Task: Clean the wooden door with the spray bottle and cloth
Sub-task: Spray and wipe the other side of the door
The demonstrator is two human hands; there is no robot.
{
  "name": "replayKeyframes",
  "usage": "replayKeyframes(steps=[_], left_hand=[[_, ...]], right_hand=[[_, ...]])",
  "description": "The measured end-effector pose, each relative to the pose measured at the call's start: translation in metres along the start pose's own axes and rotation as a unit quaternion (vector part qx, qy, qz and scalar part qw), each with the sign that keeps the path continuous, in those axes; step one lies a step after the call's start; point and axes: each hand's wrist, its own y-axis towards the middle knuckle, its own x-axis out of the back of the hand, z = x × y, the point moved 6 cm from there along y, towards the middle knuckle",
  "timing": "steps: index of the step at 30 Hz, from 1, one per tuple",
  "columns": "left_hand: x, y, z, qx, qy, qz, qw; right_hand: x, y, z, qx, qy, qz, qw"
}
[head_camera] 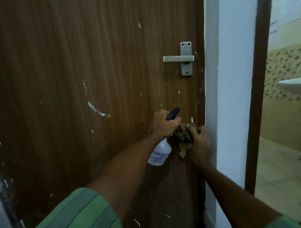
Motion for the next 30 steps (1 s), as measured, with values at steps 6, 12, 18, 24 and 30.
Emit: replayKeyframes(steps=[6, 12, 18, 24, 30], left_hand=[[-0.014, 0.001, -0.002, -0.002, -0.009, 0.008, 1.000], [-0.032, -0.005, 0.017, 0.017, 0.002, 0.011, 1.000], [-0.064, -0.018, 0.030, 0.032, -0.050, -0.025, 0.998], [-0.087, -0.055, 0.076, 0.008, -0.071, -0.074, 0.995], [-0.097, -0.089, 0.113, 0.012, -0.087, -0.089, 0.992]], right_hand=[[0.040, 0.093, 0.009, -0.030, 0.055, -0.106, 0.992], [0.011, 0.002, -0.023, 0.024, 0.046, -0.037, 0.998], [0.014, 0.030, -0.030, 0.063, 0.041, -0.027, 0.997], [0.007, 0.027, -0.022, 0.040, 0.003, -0.100, 0.994], [0.004, 0.013, -0.013, 0.012, -0.005, -0.104, 0.994]])
